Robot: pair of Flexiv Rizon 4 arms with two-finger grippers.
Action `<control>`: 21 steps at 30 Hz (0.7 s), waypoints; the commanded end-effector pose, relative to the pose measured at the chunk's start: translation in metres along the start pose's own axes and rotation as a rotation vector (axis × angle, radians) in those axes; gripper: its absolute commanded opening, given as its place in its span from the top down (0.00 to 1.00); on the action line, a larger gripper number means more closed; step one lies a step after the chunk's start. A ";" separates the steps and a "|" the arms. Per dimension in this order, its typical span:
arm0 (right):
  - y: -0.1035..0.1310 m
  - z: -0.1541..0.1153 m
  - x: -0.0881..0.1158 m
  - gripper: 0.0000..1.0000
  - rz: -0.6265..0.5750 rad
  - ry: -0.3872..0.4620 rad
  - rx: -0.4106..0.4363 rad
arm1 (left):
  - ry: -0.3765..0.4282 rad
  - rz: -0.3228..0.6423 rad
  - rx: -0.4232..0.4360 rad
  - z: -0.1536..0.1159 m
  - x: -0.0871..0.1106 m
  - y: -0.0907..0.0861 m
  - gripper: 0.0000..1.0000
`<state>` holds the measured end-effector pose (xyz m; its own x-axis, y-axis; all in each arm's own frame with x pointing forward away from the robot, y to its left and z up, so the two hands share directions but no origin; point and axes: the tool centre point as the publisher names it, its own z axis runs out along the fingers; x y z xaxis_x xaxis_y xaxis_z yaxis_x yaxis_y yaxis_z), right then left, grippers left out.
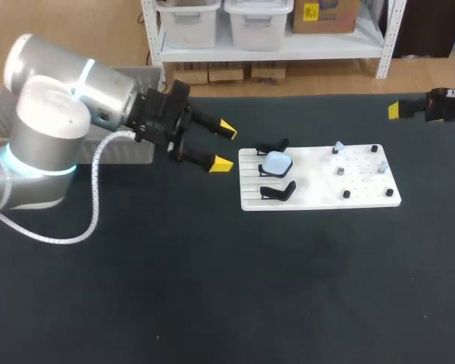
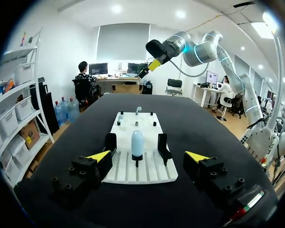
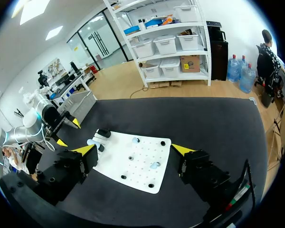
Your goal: Pick up each earbud case from the left stands, insert the matching earbuds, close the lid, and place the case in the box.
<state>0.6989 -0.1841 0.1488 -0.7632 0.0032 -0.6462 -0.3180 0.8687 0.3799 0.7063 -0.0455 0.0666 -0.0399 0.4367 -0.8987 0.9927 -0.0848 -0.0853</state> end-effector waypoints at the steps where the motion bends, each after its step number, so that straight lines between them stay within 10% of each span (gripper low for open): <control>1: 0.000 0.000 0.000 0.00 0.000 0.000 -0.001 | -0.034 -0.002 -0.008 0.014 0.005 0.000 0.00; 21: 0.000 0.000 0.000 0.00 0.000 0.000 -0.001 | -0.026 -0.004 0.015 0.048 0.011 0.003 0.16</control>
<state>0.6989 -0.1841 0.1488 -0.7632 0.0032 -0.6462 -0.3180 0.8687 0.3798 0.7000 -0.0777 0.0404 -0.0451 0.4073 -0.9122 0.9916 -0.0928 -0.0904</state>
